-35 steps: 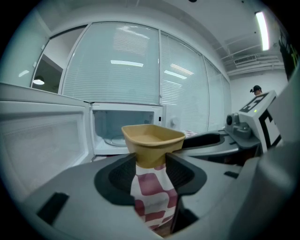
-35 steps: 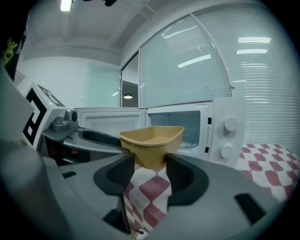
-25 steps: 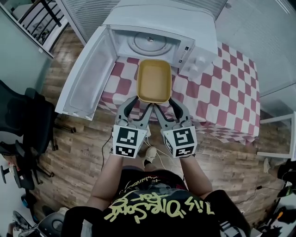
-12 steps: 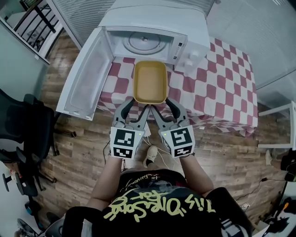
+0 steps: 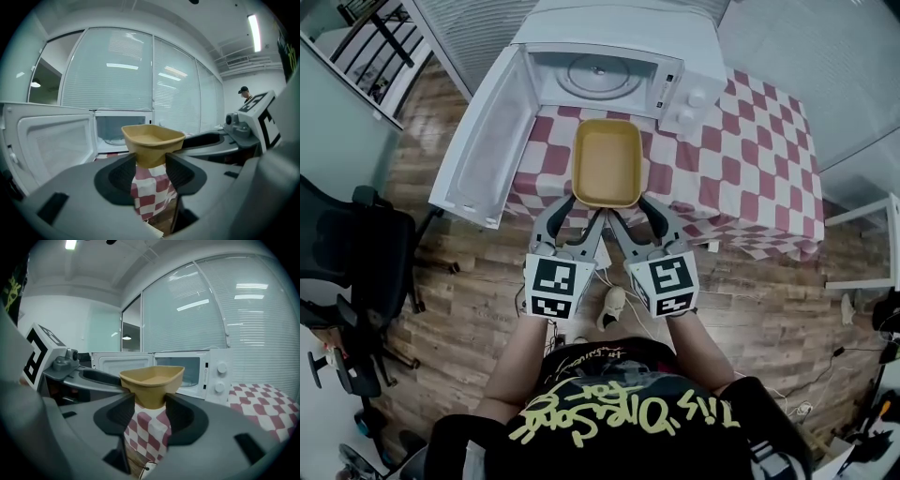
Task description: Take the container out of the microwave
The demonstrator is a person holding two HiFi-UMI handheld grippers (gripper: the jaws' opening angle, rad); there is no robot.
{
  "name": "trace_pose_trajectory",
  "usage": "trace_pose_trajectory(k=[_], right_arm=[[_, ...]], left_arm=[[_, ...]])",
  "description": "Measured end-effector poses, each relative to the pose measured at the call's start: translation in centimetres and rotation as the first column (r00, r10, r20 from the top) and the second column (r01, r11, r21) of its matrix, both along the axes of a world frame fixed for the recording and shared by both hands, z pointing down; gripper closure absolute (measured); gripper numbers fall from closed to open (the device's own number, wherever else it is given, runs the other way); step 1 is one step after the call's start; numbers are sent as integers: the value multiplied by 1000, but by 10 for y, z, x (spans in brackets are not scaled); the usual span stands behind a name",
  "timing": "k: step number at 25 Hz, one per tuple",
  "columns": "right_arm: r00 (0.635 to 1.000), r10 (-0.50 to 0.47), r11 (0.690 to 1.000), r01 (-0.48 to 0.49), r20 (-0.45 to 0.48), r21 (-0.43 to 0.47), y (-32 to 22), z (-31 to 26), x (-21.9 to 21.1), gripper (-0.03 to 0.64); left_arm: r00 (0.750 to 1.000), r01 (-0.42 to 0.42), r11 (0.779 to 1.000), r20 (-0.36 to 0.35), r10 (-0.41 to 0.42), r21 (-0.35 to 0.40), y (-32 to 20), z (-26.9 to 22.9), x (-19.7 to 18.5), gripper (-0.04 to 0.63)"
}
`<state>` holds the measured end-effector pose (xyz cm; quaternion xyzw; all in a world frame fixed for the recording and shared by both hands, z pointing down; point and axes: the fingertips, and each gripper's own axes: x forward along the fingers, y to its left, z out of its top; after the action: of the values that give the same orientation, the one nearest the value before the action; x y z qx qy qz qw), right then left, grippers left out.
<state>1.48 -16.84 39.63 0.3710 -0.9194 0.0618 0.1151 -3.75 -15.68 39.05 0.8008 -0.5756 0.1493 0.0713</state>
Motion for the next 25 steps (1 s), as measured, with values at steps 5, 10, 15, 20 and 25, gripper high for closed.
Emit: trace_pose_trajectory(k=[5, 10, 15, 20, 25], right_arm=[[1000, 13, 1000, -13, 1, 5, 15, -3, -2, 407], [1000, 26, 1000, -26, 3, 11, 31, -5, -5, 407], [999, 35, 999, -35, 6, 19, 50, -8, -7, 407], [999, 39, 999, -39, 9, 26, 72, -9, -11, 407], [999, 42, 999, -42, 7, 21, 97, -8, -13, 407]], left_arm=[[1000, -8, 1000, 2, 8, 6, 15, -3, -2, 394], [1000, -17, 1000, 0, 17, 12, 30, -6, -5, 394], [1000, -25, 1000, 1, 25, 18, 49, -8, -7, 394], [1000, -28, 999, 6, 27, 23, 70, -9, -11, 394], [1000, -26, 999, -2, 26, 19, 95, -8, -14, 394]])
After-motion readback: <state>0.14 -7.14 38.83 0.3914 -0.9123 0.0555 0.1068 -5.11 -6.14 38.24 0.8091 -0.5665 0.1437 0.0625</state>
